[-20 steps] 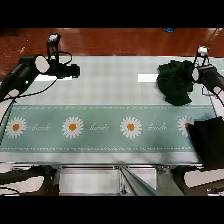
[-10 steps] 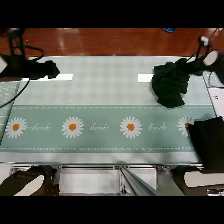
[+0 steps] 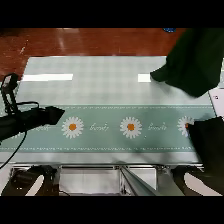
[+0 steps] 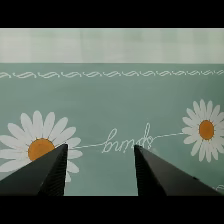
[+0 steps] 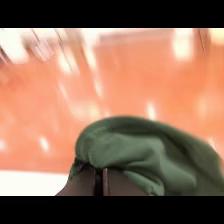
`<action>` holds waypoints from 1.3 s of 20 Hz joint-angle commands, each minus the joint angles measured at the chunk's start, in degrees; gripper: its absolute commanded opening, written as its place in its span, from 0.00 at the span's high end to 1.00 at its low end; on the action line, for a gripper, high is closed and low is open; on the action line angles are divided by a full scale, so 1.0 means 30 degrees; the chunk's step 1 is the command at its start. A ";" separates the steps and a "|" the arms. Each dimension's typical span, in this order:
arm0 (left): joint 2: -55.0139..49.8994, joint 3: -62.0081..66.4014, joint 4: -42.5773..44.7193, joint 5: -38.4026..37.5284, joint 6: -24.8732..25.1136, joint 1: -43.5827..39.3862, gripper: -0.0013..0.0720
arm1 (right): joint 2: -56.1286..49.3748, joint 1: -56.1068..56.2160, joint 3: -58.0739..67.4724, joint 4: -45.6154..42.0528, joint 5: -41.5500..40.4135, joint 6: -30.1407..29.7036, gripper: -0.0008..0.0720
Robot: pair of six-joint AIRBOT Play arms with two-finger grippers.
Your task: Fold the shirts.
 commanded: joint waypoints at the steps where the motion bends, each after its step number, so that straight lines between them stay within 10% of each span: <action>1: 0.0860 -0.0940 -0.0430 0.0517 0.0007 -0.0044 0.29 | 0.1464 0.1705 0.2463 0.0437 0.2186 -0.1035 0.96; 8: 0.0882 0.0284 0.0517 0.1013 0.0022 0.0801 0.29 | 0.1260 0.8546 -0.0466 0.0656 0.5741 -0.0794 0.96; 18: 0.0874 0.0648 0.0510 -0.1027 0.0015 0.0809 0.29 | -0.6608 1.5446 -0.9996 0.6047 -0.2426 0.0481 0.95; 21: 0.0874 0.0189 0.0503 -0.1093 0.0022 0.0809 0.29 | -0.7614 1.5074 -0.9814 0.8349 -0.2310 -0.0415 0.44; 26: 0.0823 -0.1341 0.0080 -0.2608 0.0015 0.0809 0.29 | -0.3519 0.7817 -0.8459 0.5515 0.3337 -0.0561 0.44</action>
